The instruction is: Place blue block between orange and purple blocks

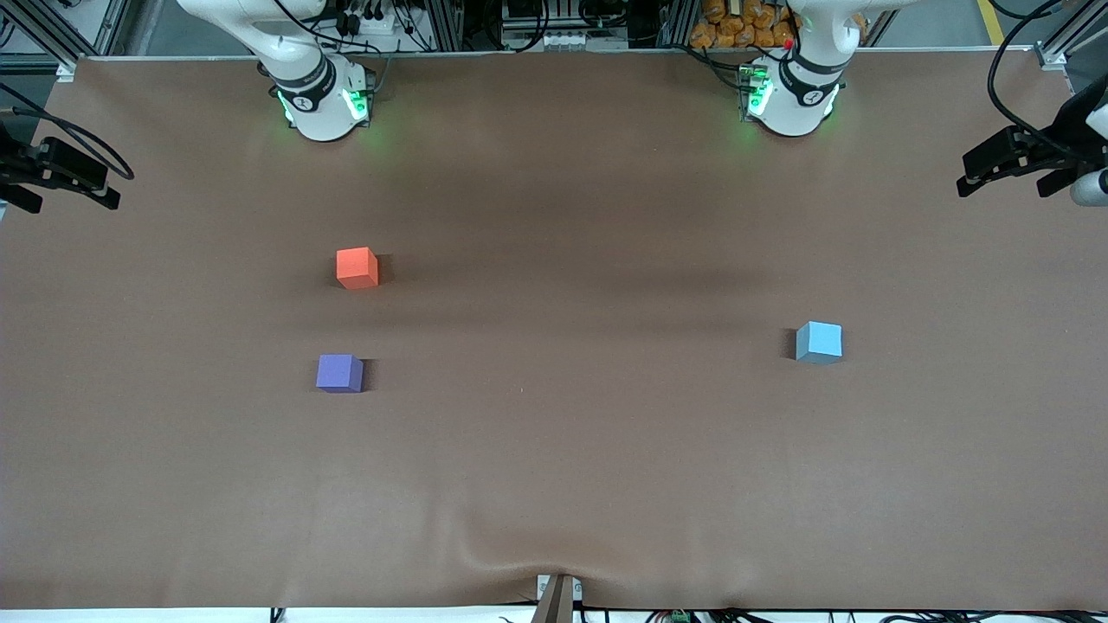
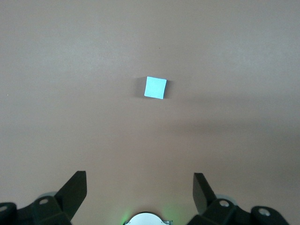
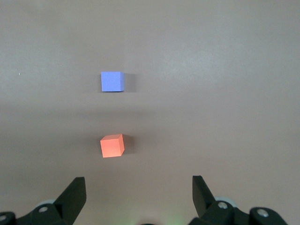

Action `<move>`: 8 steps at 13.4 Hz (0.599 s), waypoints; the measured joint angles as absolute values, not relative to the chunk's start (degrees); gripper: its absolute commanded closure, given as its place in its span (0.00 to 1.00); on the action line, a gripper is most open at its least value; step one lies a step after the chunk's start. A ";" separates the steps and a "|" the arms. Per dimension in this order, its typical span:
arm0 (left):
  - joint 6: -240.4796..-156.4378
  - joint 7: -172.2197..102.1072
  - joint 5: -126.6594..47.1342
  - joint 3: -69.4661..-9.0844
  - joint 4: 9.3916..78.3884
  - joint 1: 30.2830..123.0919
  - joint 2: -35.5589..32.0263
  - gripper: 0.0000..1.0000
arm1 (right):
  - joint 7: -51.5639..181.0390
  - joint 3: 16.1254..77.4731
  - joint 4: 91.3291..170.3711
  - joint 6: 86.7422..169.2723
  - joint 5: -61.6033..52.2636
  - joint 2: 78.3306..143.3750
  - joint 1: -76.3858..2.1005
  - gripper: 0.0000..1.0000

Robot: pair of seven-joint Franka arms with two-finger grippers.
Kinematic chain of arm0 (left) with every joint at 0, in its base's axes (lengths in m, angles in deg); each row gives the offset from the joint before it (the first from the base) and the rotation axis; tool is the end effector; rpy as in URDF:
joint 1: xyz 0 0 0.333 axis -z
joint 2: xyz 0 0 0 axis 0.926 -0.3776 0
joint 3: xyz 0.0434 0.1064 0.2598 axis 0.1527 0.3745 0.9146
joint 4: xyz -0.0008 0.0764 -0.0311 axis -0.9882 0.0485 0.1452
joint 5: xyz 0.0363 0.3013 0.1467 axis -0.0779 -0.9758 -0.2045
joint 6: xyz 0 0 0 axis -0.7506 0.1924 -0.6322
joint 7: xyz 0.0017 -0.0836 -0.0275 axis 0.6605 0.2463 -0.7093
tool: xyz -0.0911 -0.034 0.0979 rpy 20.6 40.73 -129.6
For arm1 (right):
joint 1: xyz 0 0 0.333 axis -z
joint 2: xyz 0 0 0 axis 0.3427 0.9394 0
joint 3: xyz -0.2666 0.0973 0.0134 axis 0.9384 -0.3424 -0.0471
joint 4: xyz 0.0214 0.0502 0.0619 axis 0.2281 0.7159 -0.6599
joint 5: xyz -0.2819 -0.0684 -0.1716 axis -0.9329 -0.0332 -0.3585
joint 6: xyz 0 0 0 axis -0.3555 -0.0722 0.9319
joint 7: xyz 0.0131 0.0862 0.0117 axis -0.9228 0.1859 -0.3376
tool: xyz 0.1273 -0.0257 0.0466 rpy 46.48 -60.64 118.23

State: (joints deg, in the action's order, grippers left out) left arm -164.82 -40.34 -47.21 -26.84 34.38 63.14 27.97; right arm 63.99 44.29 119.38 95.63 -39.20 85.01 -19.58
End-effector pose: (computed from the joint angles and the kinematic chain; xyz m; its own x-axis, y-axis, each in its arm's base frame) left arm 0.4634 -0.0148 0.5859 0.9989 -0.0019 -0.0470 -0.0010 -0.9998 0.0188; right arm 0.4720 -0.0225 0.5900 0.9993 0.0205 -0.0317 0.0190 -0.9987 -0.0464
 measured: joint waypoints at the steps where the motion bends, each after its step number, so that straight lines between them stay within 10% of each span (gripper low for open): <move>1: -164.82 -40.34 -47.21 -26.84 34.38 63.14 28.03 0.00 | 63.99 44.29 119.38 95.63 -39.20 85.01 -19.58 0.00; 8: -164.97 -40.34 -47.21 -26.64 32.78 62.99 27.05 0.00 | 63.99 44.31 118.49 95.64 -39.20 85.00 -19.58 0.00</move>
